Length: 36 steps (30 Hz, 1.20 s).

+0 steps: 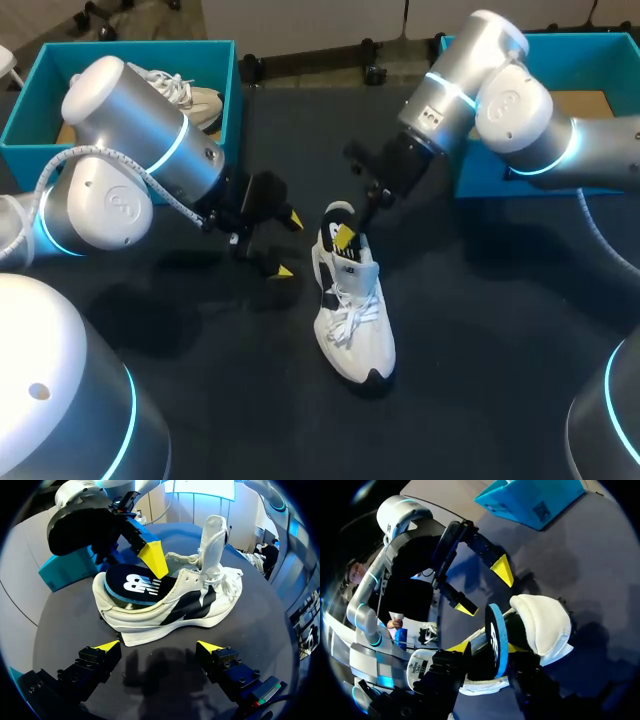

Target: Take the shoe out of the shoebox, open the shoe tongue, remove and reinsert the insole, then place the shoe into the shoebox

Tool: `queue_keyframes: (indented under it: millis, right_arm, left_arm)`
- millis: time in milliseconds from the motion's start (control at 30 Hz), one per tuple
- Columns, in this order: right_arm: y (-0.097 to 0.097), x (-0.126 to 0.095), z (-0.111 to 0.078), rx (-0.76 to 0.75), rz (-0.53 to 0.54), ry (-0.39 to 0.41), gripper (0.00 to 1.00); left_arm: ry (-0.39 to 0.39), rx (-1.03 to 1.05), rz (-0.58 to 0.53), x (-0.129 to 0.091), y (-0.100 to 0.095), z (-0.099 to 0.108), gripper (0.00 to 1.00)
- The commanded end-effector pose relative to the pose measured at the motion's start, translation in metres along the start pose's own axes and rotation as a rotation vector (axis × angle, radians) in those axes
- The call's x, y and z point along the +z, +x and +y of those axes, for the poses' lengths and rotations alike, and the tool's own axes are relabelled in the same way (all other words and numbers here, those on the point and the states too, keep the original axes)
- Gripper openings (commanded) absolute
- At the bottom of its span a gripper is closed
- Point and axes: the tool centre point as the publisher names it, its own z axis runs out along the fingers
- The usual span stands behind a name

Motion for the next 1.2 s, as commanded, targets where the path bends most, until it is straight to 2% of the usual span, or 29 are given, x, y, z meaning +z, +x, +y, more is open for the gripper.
queue_keyframes:
  millis: [33, 100, 133, 200, 233, 467, 700, 733, 767, 833, 1067, 1200]
  right_arm:
    - [0.0, -0.002, 0.002, -0.001, -0.008, -0.007, 0.37]
    - [-0.003, -0.002, 0.003, 0.0, -0.008, -0.012, 0.31]
    - [-0.005, -0.001, 0.002, 0.001, -0.009, -0.014, 0.25]
    - [-0.007, -0.001, 0.001, 0.009, -0.008, -0.007, 0.02]
    - [-0.007, 0.0, 0.0, 0.014, -0.005, -0.005, 0.0]
    - [-0.007, 0.007, -0.013, 0.045, 0.012, 0.01, 0.0]
    - [-0.008, 0.01, -0.017, 0.063, 0.018, 0.01, 0.0]
    - [-0.006, 0.007, -0.016, 0.06, 0.01, 0.005, 0.15]
    - [-0.006, 0.005, -0.016, 0.058, 0.006, 0.004, 0.22]
    - [-0.004, 0.003, -0.014, 0.053, -0.002, 0.004, 0.25]
    - [0.004, -0.006, -0.008, 0.035, -0.032, 0.004, 0.44]
    - [0.005, -0.008, -0.007, 0.029, -0.045, 0.002, 0.45]
  left_arm:
    - [-0.002, -0.001, -0.001, 0.0, 0.0, 0.0, 1.0]
    - [-0.002, -0.001, 0.0, 0.0, 0.0, 0.0, 1.0]
    - [-0.002, 0.0, 0.001, 0.0, 0.0, 0.0, 1.0]
    - [-0.003, 0.002, 0.001, 0.0, 0.0, 0.0, 1.0]
    - [-0.003, 0.002, 0.0, -0.001, 0.0, 0.0, 1.0]
    - [-0.005, 0.0, -0.003, -0.001, 0.0, 0.0, 1.0]
    - [-0.003, 0.001, -0.005, -0.002, -0.001, 0.001, 1.0]
    - [-0.003, 0.001, -0.005, -0.002, -0.001, 0.001, 1.0]
    - [-0.003, 0.001, -0.005, -0.002, -0.001, 0.001, 1.0]
    - [-0.002, 0.002, -0.005, -0.002, -0.001, 0.001, 1.0]
    - [0.001, 0.006, -0.006, -0.002, 0.0, 0.0, 1.0]
    - [0.001, 0.008, -0.007, -0.002, 0.0, 0.0, 1.0]
